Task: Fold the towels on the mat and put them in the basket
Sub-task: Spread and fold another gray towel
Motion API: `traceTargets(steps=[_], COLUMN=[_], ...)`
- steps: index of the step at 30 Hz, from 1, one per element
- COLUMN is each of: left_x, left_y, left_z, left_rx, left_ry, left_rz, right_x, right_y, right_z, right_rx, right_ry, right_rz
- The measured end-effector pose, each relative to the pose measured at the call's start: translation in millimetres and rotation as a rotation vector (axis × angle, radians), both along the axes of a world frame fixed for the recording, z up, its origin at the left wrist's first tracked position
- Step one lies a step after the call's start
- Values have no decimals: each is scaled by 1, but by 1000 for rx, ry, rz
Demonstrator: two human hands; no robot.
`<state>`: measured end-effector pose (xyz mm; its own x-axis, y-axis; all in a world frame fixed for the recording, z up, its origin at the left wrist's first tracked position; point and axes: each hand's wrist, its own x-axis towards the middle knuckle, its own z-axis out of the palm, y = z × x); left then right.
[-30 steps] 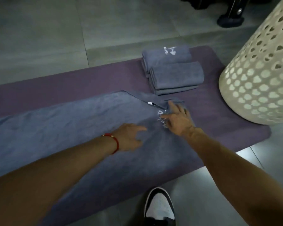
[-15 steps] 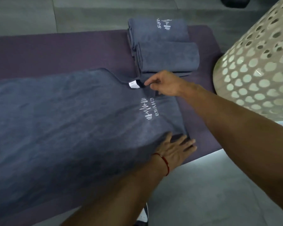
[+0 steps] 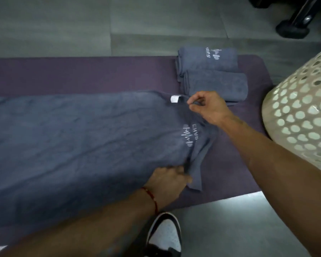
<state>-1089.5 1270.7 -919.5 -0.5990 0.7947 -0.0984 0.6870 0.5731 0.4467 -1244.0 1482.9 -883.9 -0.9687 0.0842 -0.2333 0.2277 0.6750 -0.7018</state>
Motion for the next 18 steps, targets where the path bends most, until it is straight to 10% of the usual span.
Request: traceTargets(steps=[4,10,18], left_x=[-17,-1,74], left_y=[-115,-295,-487], left_z=[44,128,150], left_rx=[-130,-290,-109], left_ry=[-270,-213,-148], left_rz=[104,284,871], right_x=[9,7,0], right_y=[-51,-167,-322], right_z=[36,111,164], right_rx=[4,-220,129], right_ry=[68,-129,106], right_rz=[-11,62,320])
